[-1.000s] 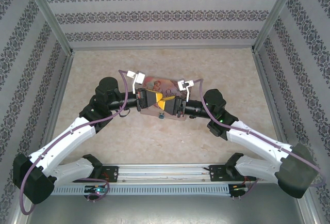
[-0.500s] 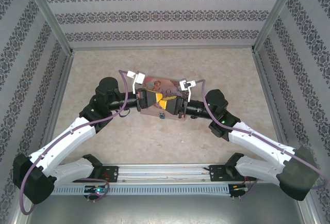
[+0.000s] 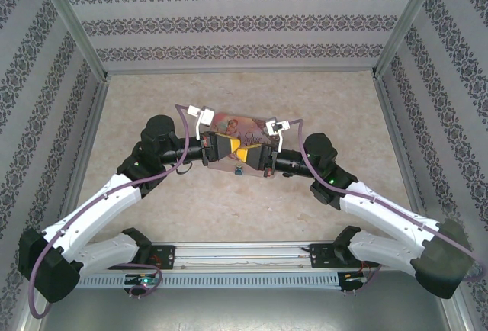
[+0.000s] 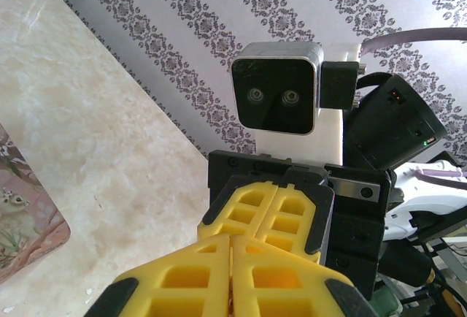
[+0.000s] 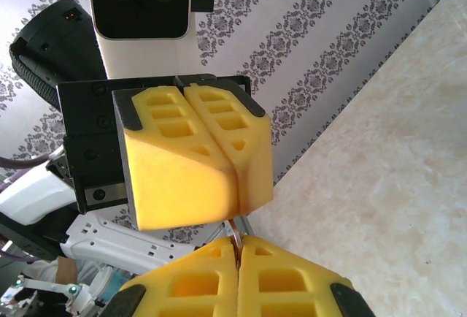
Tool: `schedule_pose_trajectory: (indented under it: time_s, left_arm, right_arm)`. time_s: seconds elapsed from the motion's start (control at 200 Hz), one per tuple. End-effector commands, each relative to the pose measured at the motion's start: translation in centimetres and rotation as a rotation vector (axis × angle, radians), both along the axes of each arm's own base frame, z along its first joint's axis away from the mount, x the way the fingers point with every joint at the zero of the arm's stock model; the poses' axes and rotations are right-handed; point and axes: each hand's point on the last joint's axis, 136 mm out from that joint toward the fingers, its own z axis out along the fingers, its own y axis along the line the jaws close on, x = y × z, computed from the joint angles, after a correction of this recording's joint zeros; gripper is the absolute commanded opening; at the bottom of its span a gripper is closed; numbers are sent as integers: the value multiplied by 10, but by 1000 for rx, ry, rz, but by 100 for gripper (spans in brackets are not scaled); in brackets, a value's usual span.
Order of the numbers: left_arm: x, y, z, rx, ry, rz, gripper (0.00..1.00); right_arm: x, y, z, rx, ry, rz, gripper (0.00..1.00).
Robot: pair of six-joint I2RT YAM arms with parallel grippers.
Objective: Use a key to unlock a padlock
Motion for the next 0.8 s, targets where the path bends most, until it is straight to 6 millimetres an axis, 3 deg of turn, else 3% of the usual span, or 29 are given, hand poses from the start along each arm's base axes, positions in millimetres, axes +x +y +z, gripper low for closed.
schedule_pose_trajectory:
  time_s: [0.0, 0.135, 0.2, 0.38, 0.5, 0.68, 0.794]
  left_arm:
    - [2, 11, 14, -23, -59, 40, 21]
    - [7, 21, 11, -1, -64, 106, 43]
    - [12, 31, 7, 23, -72, 166, 48]
    - [20, 63, -27, 151, -64, 351, 71]
    - [19, 74, -65, 221, -8, 400, 77]
    - [16, 76, -129, 265, 130, 407, 78]
    - [16, 71, -157, 260, 198, 392, 77]
  right_arm:
    - [7, -8, -7, -35, -18, -55, 0]
    - [12, -11, -21, -90, 5, -81, 0]
    - [16, -13, -32, -136, 25, -105, 0]
    - [31, -29, -70, -246, 91, -191, 0]
    - [41, -42, -97, -279, 157, -243, 0]
    - [54, -57, -134, -303, 259, -276, 0]
    - [60, -63, -152, -304, 314, -267, 0]
